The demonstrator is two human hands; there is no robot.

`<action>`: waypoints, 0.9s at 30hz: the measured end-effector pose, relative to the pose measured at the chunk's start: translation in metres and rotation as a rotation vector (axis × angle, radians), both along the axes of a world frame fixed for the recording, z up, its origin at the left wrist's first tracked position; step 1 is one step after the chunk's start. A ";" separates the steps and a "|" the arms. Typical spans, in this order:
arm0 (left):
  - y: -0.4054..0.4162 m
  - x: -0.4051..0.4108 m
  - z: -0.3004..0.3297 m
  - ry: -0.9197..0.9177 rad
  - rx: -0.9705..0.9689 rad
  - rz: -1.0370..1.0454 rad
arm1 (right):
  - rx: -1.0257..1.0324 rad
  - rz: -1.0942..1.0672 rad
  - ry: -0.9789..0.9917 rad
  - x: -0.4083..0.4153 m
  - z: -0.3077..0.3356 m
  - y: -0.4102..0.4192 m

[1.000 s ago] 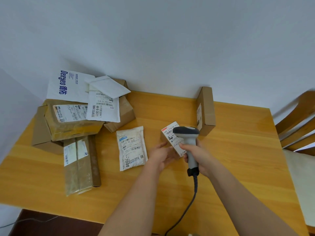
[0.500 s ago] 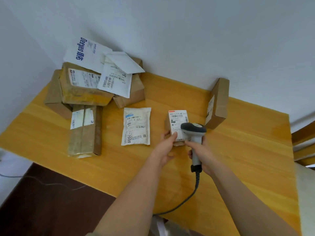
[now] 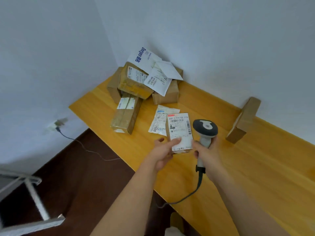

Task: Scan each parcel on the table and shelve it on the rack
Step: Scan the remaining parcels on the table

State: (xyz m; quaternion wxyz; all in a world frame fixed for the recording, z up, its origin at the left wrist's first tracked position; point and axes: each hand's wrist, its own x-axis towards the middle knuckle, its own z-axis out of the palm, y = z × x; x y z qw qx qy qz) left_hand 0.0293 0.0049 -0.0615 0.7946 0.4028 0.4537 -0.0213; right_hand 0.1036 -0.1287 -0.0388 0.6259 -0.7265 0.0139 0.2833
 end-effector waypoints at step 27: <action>0.016 -0.752 0.160 -0.134 0.512 1.024 | 0.427 1.221 0.015 -0.658 0.146 0.160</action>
